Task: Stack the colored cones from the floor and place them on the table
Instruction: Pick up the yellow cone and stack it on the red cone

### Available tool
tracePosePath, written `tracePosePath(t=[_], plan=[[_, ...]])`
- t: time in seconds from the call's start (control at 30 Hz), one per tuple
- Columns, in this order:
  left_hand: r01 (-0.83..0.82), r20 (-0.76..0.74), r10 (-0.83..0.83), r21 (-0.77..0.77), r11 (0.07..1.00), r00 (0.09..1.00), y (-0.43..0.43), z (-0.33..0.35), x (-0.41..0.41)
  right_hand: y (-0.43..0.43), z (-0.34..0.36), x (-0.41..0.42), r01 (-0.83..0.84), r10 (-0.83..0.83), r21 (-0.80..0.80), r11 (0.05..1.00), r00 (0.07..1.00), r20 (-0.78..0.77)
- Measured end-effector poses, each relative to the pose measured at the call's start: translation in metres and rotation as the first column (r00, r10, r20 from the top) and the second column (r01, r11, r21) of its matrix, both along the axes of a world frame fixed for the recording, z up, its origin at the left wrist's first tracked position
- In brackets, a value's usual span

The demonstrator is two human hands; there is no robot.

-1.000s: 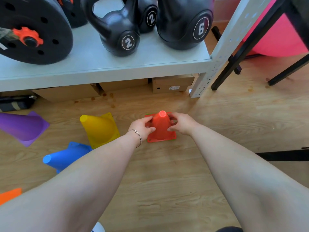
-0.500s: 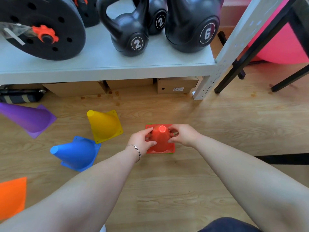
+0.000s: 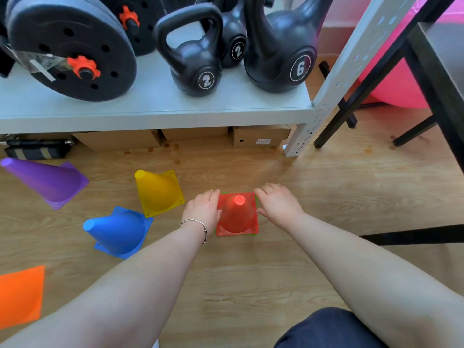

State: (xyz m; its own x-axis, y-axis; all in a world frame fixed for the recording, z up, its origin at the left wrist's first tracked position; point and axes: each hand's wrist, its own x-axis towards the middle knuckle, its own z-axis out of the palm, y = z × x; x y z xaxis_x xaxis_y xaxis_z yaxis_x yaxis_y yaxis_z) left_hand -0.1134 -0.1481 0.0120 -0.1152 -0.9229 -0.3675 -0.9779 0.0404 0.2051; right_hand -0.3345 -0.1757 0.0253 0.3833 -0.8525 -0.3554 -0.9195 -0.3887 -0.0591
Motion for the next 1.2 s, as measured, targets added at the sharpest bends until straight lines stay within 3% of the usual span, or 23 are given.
tracePosePath(t=[0.23, 0.67, 0.87, 1.2], plan=[[-0.078, 0.145, 0.108, -0.200, 0.977, 0.984, 0.009, 0.030, 0.014, -0.013, 0.034, 0.011, 0.100, -0.090, -0.233, 0.967, 0.995, 0.053], [-0.219, 0.216, 0.278, -0.262, 0.940, 0.936, 0.018, 0.082, 0.102, -0.029, 0.071, 0.110, -0.005, 0.033, -0.231, 0.973, 0.992, 0.118], [-0.152, 0.334, 0.234, -0.254, 0.955, 0.913, 0.026, 0.073, 0.139, -0.032, 0.070, 0.151, -0.099, 0.126, -0.234, 0.967, 0.986, 0.105], [-0.186, 0.304, 0.253, -0.234, 0.954, 0.918, -0.001, 0.032, 0.183, -0.046, 0.034, 0.212, -0.170, 0.176, -0.075, 0.983, 0.981, 0.083]])
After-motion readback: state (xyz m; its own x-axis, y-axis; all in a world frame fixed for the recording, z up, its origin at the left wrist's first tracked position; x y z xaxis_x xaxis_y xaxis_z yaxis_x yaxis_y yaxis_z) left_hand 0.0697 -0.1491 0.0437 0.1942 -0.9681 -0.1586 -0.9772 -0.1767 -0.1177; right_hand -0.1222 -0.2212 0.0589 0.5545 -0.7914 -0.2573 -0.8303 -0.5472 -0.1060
